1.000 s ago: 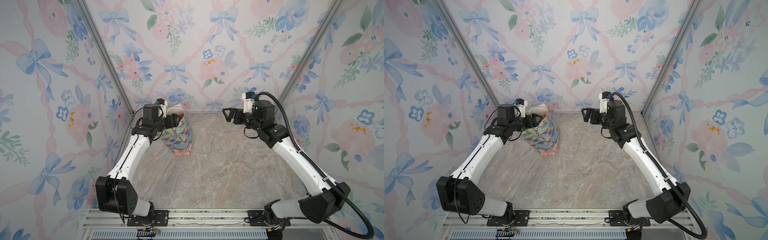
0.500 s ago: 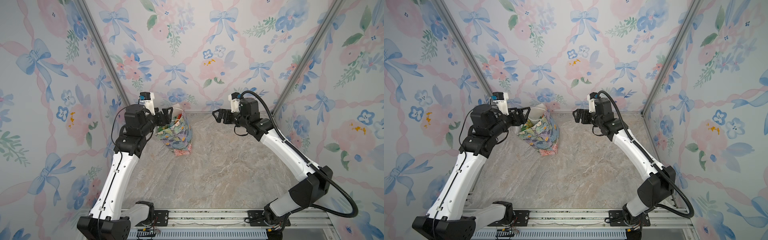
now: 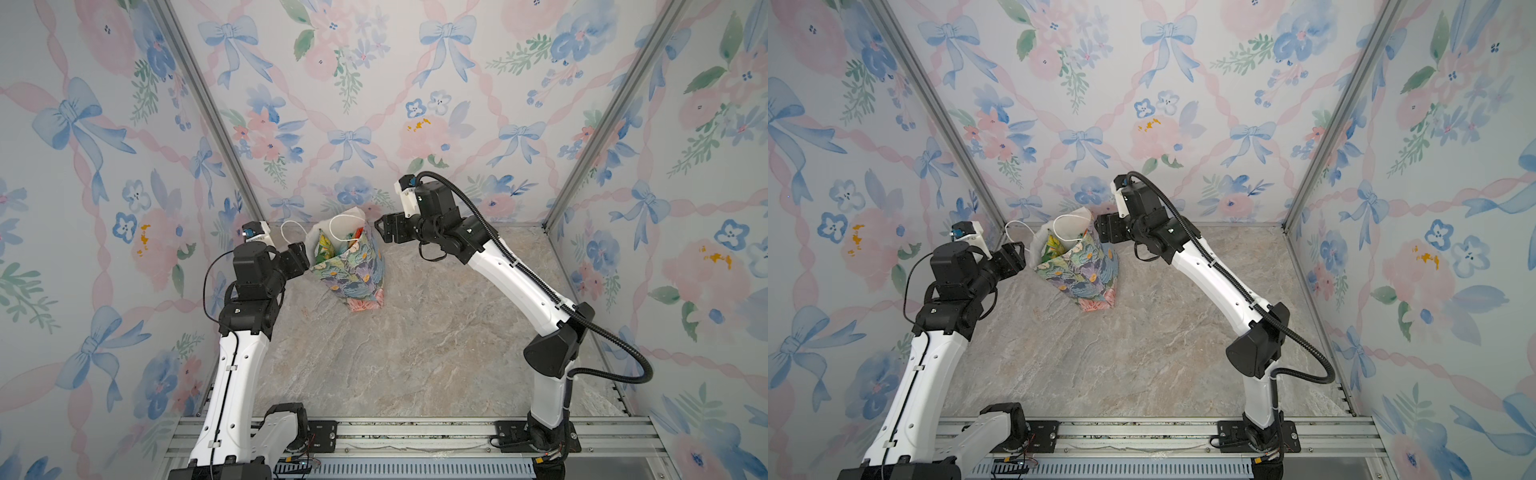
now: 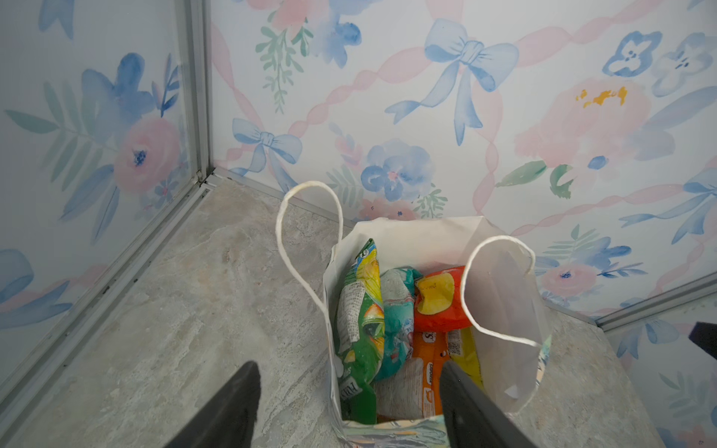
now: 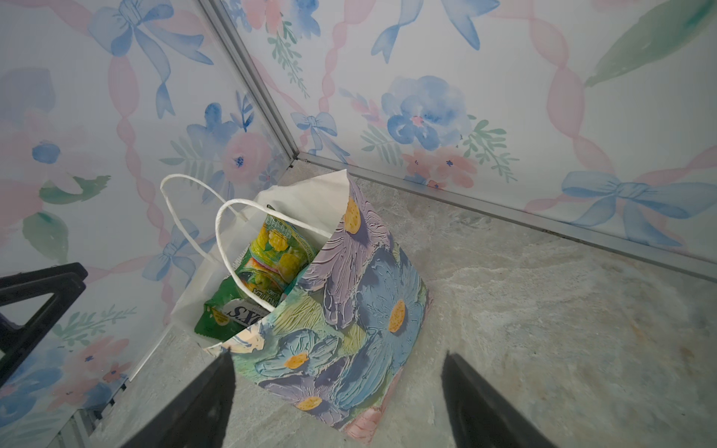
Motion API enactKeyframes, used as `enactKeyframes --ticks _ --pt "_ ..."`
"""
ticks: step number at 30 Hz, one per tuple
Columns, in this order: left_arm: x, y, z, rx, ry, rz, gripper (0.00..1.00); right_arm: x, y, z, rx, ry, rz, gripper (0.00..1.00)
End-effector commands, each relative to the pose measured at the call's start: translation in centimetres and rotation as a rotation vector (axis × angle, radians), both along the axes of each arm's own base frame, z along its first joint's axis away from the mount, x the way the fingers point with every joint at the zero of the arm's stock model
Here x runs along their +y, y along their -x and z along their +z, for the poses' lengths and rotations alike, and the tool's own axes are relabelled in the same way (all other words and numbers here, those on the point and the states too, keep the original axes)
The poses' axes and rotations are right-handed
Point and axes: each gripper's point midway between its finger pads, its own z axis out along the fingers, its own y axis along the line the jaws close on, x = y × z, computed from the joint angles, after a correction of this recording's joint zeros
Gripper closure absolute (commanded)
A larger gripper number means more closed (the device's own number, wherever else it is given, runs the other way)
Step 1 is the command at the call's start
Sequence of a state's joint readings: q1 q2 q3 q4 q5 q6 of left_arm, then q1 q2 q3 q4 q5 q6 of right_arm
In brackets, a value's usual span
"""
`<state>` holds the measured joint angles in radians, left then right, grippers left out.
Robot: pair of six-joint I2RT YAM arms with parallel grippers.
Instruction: Place the snacks into the paper bag
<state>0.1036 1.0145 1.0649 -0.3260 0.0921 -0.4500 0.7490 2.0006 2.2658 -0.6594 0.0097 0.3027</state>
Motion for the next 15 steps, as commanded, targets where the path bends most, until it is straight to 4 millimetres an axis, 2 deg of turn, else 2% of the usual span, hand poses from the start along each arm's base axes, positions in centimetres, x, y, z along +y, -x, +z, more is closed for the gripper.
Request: enactKeyframes --ticks 1,7,15 --pt "0.5 -0.7 -2.2 0.063 0.079 -0.015 0.30 0.4 -0.3 -2.0 0.029 0.106 -0.020 0.18" --pt "-0.6 -2.9 -3.8 0.124 0.140 -0.097 0.35 2.8 -1.1 -3.2 0.027 0.124 -0.024 0.24" --pt "-1.2 -4.4 -4.9 0.160 0.169 -0.145 0.45 4.2 -2.0 -4.4 0.029 0.110 -0.029 0.29"
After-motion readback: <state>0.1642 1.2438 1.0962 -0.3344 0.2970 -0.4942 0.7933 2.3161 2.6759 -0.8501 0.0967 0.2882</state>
